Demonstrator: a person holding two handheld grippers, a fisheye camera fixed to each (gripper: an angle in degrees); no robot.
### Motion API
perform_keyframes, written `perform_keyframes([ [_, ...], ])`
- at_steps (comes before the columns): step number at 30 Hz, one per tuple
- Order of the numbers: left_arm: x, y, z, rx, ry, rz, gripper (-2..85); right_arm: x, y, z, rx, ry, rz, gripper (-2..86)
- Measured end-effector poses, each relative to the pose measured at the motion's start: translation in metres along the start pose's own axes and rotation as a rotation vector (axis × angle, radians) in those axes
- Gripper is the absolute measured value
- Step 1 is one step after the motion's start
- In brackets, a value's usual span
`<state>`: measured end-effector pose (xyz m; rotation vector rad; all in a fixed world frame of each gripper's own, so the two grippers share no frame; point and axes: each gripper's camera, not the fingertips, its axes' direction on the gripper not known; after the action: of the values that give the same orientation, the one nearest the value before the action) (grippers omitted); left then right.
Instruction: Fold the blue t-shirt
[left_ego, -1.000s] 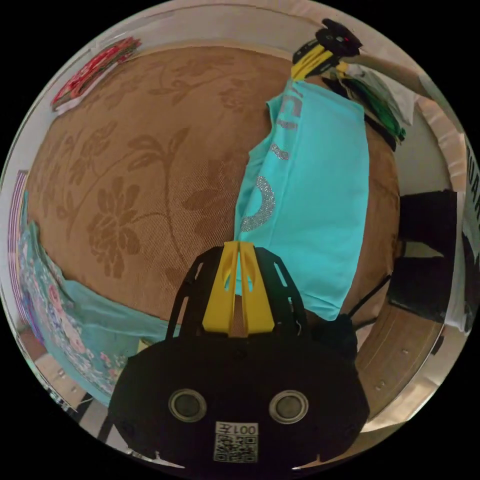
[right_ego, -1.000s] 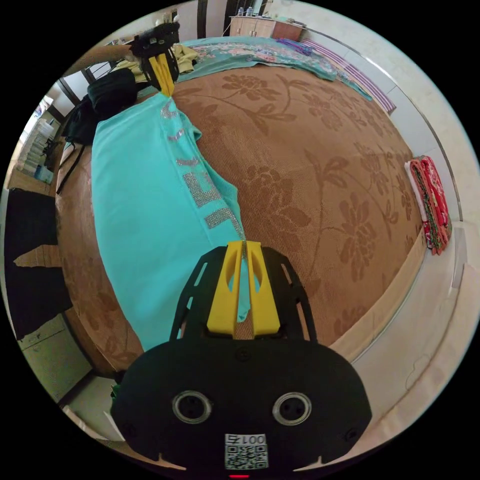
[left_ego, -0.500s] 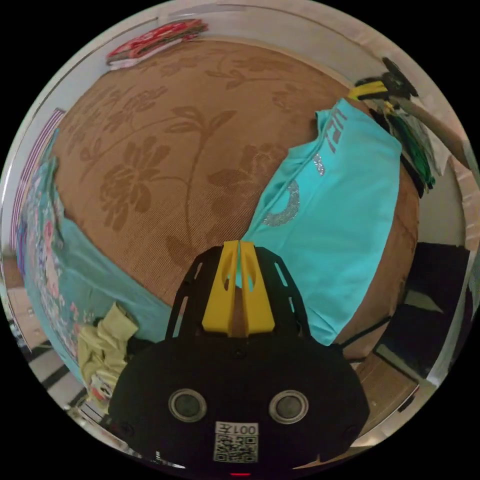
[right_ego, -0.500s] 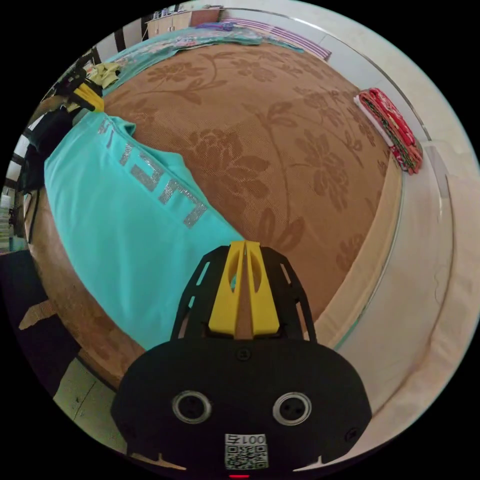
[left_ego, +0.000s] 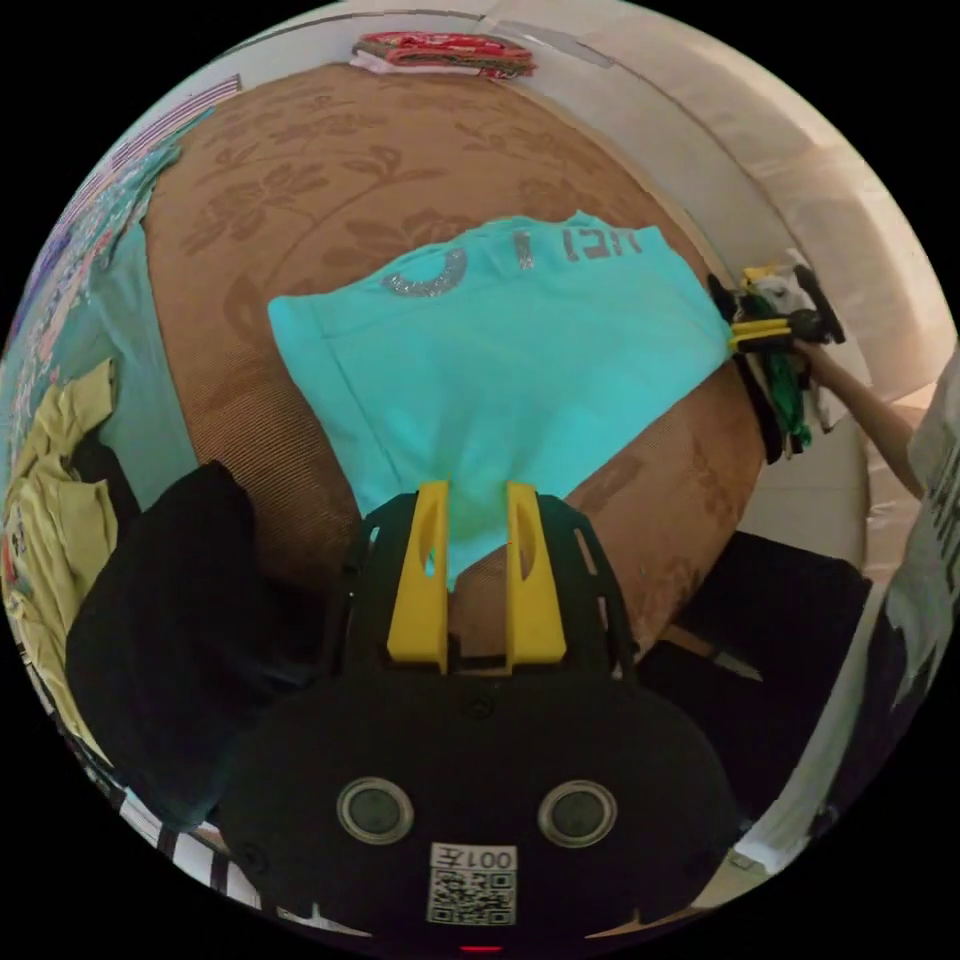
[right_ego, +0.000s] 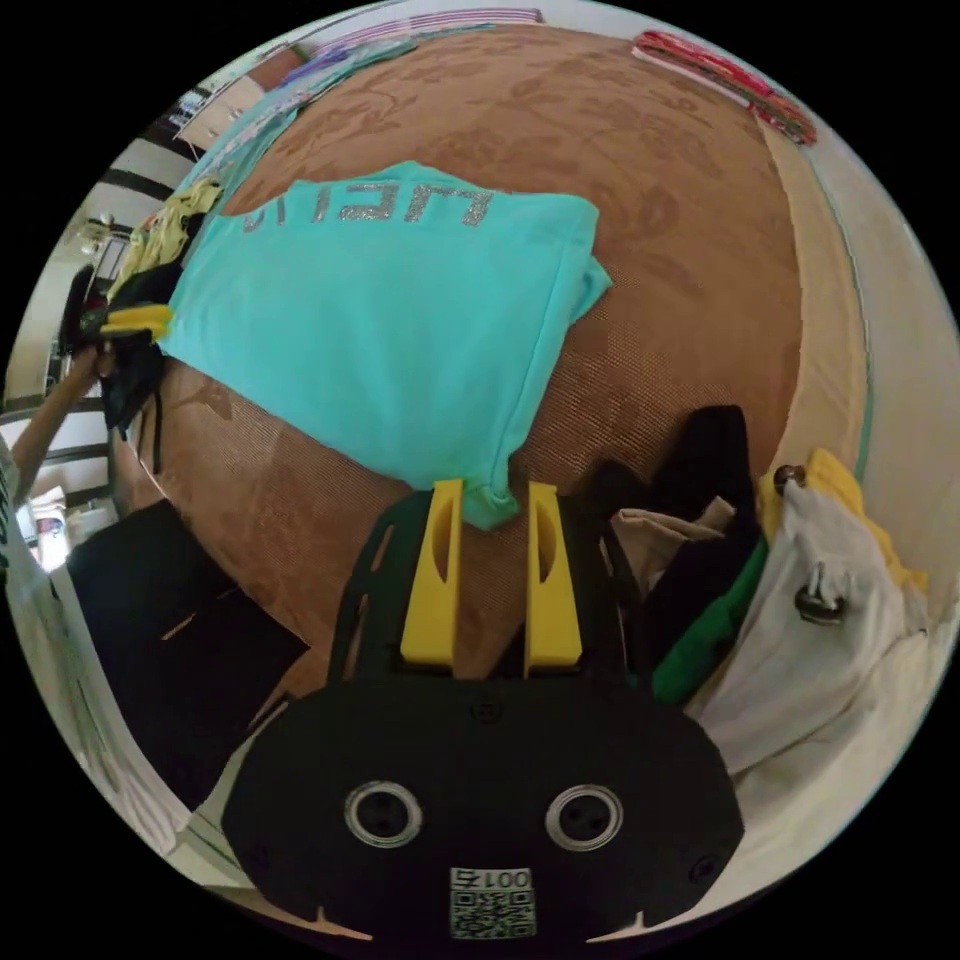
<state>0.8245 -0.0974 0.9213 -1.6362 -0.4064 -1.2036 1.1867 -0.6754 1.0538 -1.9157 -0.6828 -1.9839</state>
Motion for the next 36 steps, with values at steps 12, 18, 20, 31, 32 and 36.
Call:
perform_keyframes([
  [12,0.118,0.006,-0.025,0.144,-0.221,0.028,5.2,-0.066,0.07,-0.013,0.033,0.369,-0.203,6.5],
  [18,0.28,-0.063,0.05,0.137,-0.057,0.517,10.6,-0.065,0.112,0.031,0.025,0.386,-0.125,10.4],
  [20,0.337,-0.083,0.081,0.108,-0.103,0.667,11.4,-0.053,0.127,0.04,0.042,0.347,-0.037,10.8],
  [31,0.412,-0.109,0.16,-0.004,-0.44,0.865,4.6,-0.033,0.251,0.057,0.11,0.346,0.107,8.4],
  [32,0.405,-0.109,0.156,0.029,-0.4,0.85,3.0,-0.03,0.263,0.056,0.14,0.292,0.142,8.5],
  [36,0.349,-0.121,0.135,0.093,-0.05,0.566,1.0,-0.02,0.306,0.047,0.38,0.082,0.363,9.4],
])
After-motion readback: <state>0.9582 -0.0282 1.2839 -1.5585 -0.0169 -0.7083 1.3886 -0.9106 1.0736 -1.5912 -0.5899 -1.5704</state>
